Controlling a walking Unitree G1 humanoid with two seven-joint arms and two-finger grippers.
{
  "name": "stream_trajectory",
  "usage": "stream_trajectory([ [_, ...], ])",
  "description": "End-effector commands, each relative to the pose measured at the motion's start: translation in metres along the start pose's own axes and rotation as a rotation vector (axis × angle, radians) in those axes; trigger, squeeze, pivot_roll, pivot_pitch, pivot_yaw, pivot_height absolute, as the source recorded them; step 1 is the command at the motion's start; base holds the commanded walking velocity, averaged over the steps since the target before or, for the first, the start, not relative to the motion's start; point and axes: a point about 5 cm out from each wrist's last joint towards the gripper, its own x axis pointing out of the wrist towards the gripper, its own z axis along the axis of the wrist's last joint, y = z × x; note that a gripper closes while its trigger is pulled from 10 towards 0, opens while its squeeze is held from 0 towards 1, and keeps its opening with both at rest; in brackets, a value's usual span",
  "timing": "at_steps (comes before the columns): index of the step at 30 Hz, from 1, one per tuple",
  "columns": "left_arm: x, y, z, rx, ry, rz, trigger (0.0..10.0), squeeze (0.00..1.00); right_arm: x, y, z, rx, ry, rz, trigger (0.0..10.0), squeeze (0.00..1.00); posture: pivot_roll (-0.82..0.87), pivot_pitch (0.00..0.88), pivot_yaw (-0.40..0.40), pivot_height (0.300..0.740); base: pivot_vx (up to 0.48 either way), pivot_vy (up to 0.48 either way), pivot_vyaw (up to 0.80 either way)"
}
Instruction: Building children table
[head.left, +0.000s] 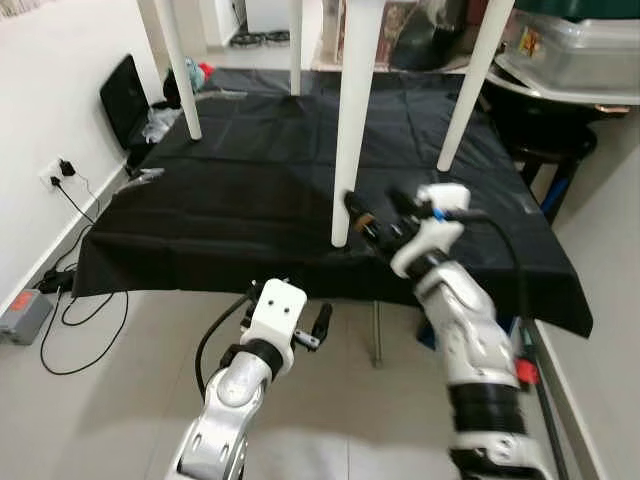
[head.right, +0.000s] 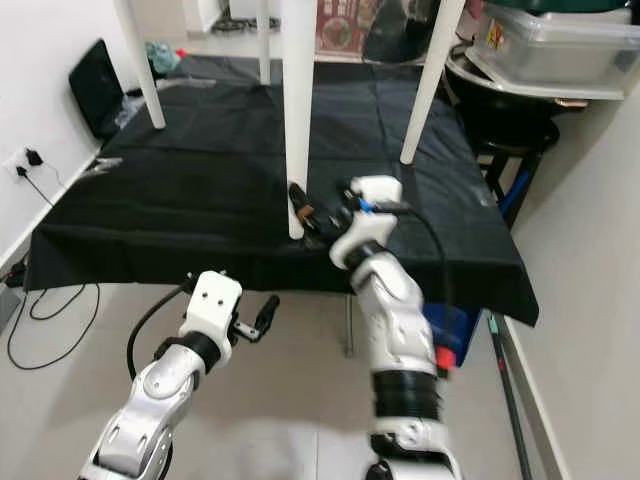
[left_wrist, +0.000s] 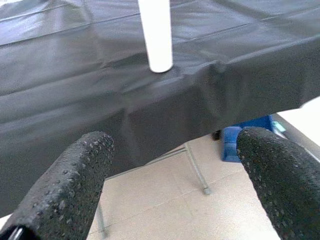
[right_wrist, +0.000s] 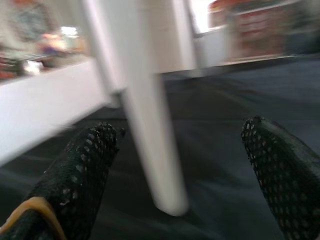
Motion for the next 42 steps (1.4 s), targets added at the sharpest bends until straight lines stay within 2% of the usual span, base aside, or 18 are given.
stream_trajectory([
  [1,-0.002,0.000,-0.001,0.002,0.002,-0.006,10.0,0.00,-0.008,0.001,-0.005,0.003,-0.007,-0.027,10.0,0.00,0.09,0.061,-0.011,0.740,0.000,0.000,0.00],
  [2,-0.002,0.000,-0.001,0.006,-0.004,-0.003,10.0,0.00,-0.015,0.001,-0.010,0.010,0.002,-0.044,10.0,0.00,0.09,0.061,-0.004,0.740,0.000,0.000,0.00],
  [6,-0.003,0.001,0.000,0.009,-0.007,-0.003,10.0,0.00,-0.021,0.003,-0.015,0.035,0.008,-0.065,10.0,0.00,0.08,0.061,-0.002,0.740,0.000,0.000,-0.28],
  [9,-0.004,0.002,-0.001,0.009,-0.011,0.005,10.0,0.00,-0.036,0.014,-0.026,0.042,0.057,-0.132,10.0,0.00,0.08,0.056,0.007,0.740,0.000,0.000,-0.75],
  [11,-0.004,0.002,-0.001,0.009,-0.011,0.005,10.0,0.00,-0.036,0.014,-0.026,0.042,0.057,-0.132,10.0,0.00,0.08,0.056,0.007,0.740,0.000,0.000,-0.66],
  [12,-0.004,0.003,-0.001,0.005,-0.013,0.013,10.0,0.00,-0.042,0.018,-0.030,0.042,0.084,-0.159,10.0,0.00,0.08,0.059,0.004,0.740,-0.277,0.000,0.00],
  [14,-0.004,0.003,-0.001,0.005,-0.013,0.013,10.0,0.00,-0.042,0.018,-0.030,0.042,0.084,-0.159,10.0,0.00,0.08,0.059,0.004,0.740,-0.277,0.000,0.00],
  [19,-0.005,0.004,-0.002,-0.007,-0.008,0.016,10.0,0.00,-0.054,0.025,-0.040,0.008,0.147,-0.182,10.0,0.00,0.08,0.061,0.006,0.740,-0.364,0.000,0.00],
  [25,-0.004,0.003,-0.003,-0.003,0.000,0.011,10.0,0.00,-0.057,0.028,-0.043,-0.002,0.164,-0.175,10.0,0.00,0.08,0.067,0.009,0.740,-0.377,0.000,0.00],
  [30,-0.001,0.003,-0.009,-0.021,0.043,0.003,10.0,0.00,-0.058,0.031,-0.045,-0.029,0.201,-0.171,10.0,0.00,0.08,0.071,0.014,0.740,0.000,0.000,0.00],
  [42,0.001,0.002,-0.012,-0.038,0.065,-0.006,10.0,0.00,-0.058,0.032,-0.048,-0.052,0.233,-0.173,10.0,0.00,0.07,0.074,0.026,0.740,0.000,0.000,0.00],
])
